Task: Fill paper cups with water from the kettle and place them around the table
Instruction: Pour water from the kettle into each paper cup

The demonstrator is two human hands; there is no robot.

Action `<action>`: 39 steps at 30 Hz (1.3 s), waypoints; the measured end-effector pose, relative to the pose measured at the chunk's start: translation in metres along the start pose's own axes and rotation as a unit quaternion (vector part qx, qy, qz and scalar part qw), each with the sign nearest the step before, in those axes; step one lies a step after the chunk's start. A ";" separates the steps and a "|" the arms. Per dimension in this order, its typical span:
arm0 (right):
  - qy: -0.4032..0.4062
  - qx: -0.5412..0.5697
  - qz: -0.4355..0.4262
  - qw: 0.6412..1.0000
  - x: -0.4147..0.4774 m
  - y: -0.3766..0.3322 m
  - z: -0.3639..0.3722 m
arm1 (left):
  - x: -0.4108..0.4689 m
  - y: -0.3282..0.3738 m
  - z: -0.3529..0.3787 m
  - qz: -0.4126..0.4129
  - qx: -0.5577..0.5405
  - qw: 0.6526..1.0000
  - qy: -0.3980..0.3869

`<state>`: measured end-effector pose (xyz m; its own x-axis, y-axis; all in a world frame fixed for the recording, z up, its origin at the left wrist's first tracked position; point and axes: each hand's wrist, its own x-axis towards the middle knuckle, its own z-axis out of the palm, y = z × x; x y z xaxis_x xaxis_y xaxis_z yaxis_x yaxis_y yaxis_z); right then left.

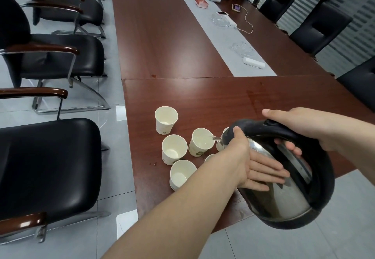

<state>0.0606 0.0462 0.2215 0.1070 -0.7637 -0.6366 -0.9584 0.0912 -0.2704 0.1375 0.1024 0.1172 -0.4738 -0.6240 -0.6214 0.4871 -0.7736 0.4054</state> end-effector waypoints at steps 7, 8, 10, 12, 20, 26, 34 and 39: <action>-0.001 0.007 0.008 1.000 -0.001 0.001 0.000 | 0.003 -0.001 0.000 0.000 0.001 1.000 -0.004; -0.002 0.007 0.009 1.000 -0.001 0.001 0.000 | 0.003 -0.001 0.000 0.001 0.000 1.000 -0.004; -0.001 0.006 0.009 1.000 -0.001 0.001 0.000 | 0.004 -0.001 0.000 0.002 0.002 1.000 -0.004; -0.001 0.007 0.007 1.000 -0.002 0.002 0.000 | 0.004 -0.002 0.001 0.001 0.004 1.000 -0.003; -0.003 0.018 0.003 1.000 -0.003 0.006 0.000 | 0.005 -0.003 0.003 0.006 0.010 1.000 0.007; 0.011 0.044 -0.012 0.999 -0.007 0.016 0.000 | 0.004 -0.004 0.007 0.007 0.018 1.000 0.012; 0.065 0.194 -0.059 0.977 -0.027 0.057 0.000 | -0.012 -0.010 0.035 0.037 0.105 0.993 0.036; 0.029 0.289 -0.106 0.951 -0.037 0.086 0.002 | -0.023 -0.025 0.046 0.078 0.148 0.982 0.082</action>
<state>-0.0250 0.0836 0.2201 0.2510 -0.8371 -0.4860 -0.6091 0.2536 -0.7514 0.1030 0.1309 0.1522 -0.2748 -0.7296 -0.6263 0.2971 -0.6839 0.6664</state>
